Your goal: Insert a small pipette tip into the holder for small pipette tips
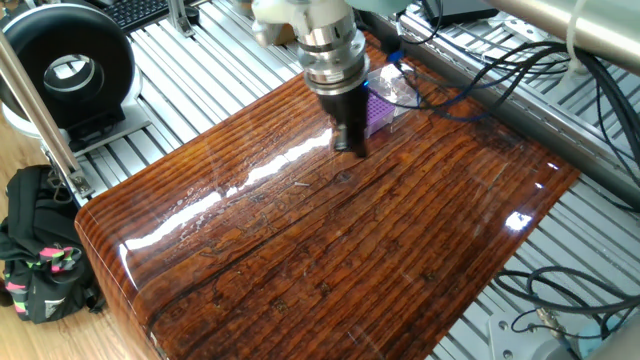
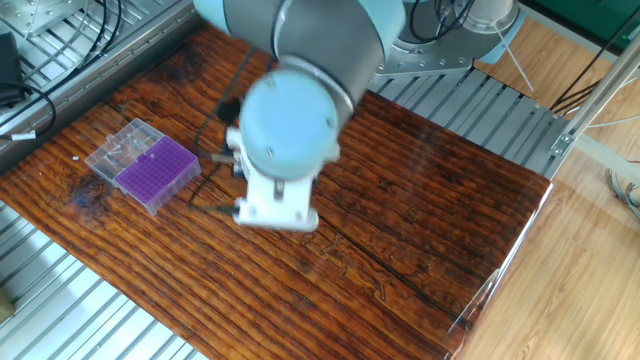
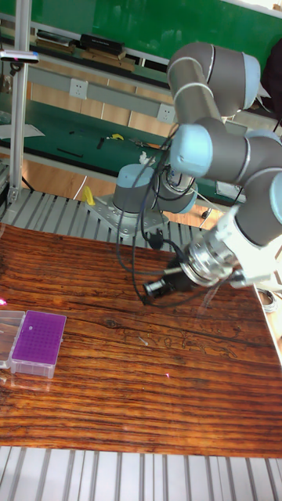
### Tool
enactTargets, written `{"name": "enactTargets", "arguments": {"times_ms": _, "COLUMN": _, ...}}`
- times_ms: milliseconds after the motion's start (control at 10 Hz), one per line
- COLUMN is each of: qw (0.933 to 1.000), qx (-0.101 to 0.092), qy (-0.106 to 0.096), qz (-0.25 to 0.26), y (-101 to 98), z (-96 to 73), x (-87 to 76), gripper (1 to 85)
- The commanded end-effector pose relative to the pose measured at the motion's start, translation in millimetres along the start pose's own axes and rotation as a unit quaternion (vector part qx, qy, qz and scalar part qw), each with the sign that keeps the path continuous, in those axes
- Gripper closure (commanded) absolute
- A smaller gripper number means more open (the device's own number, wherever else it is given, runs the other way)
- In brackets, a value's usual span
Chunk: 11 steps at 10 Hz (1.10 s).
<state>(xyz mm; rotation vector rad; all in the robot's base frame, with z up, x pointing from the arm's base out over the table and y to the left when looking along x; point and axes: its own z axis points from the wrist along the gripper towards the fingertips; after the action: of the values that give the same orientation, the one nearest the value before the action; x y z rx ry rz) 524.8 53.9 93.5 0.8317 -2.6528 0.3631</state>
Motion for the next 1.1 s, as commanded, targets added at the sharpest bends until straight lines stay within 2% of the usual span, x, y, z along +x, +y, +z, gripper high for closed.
{"name": "enactTargets", "arguments": {"times_ms": 0, "qw": 0.9996, "qx": -0.004, "qy": -0.029, "qz": 0.002, "y": 8.5, "z": 5.1, "x": -37.4, "gripper": 84.7}}
{"name": "enactTargets", "arguments": {"times_ms": 100, "qw": 0.9997, "qx": 0.022, "qy": -0.006, "qz": -0.006, "y": -4.7, "z": 5.3, "x": -25.8, "gripper": 84.7}}
{"name": "enactTargets", "arguments": {"times_ms": 200, "qw": 0.9987, "qx": 0.030, "qy": 0.013, "qz": -0.040, "y": -9.1, "z": 5.0, "x": -16.6, "gripper": 84.7}}
{"name": "enactTargets", "arguments": {"times_ms": 300, "qw": 0.9949, "qx": 0.037, "qy": 0.026, "qz": -0.090, "y": -13.7, "z": 4.5, "x": -10.8, "gripper": 84.7}}
{"name": "enactTargets", "arguments": {"times_ms": 400, "qw": 0.9859, "qx": 0.066, "qy": 0.037, "qz": -0.149, "y": -30.1, "z": 2.6, "x": -8.6, "gripper": 84.7}}
{"name": "enactTargets", "arguments": {"times_ms": 500, "qw": 0.9807, "qx": 0.102, "qy": 0.030, "qz": -0.164, "y": -48.3, "z": -0.4, "x": -16.2, "gripper": 84.7}}
{"name": "enactTargets", "arguments": {"times_ms": 600, "qw": 0.9896, "qx": 0.096, "qy": 0.020, "qz": -0.104, "y": -44.2, "z": 0.5, "x": -17.7, "gripper": 84.7}}
{"name": "enactTargets", "arguments": {"times_ms": 700, "qw": 0.9904, "qx": 0.092, "qy": 0.002, "qz": -0.104, "y": -40.8, "z": 1.2, "x": -26.7, "gripper": 84.7}}
{"name": "enactTargets", "arguments": {"times_ms": 800, "qw": 0.9930, "qx": 0.059, "qy": -0.016, "qz": -0.101, "y": -23.1, "z": 7.0, "x": -38.2, "gripper": 83.3}}
{"name": "enactTargets", "arguments": {"times_ms": 900, "qw": 0.9920, "qx": 0.006, "qy": -0.011, "qz": -0.126, "y": 4.8, "z": 13.3, "x": -43.7, "gripper": 62.0}}
{"name": "enactTargets", "arguments": {"times_ms": 1000, "qw": 0.9943, "qx": 0.002, "qy": -0.002, "qz": -0.107, "y": 9.0, "z": 12.1, "x": -45.0, "gripper": 64.3}}
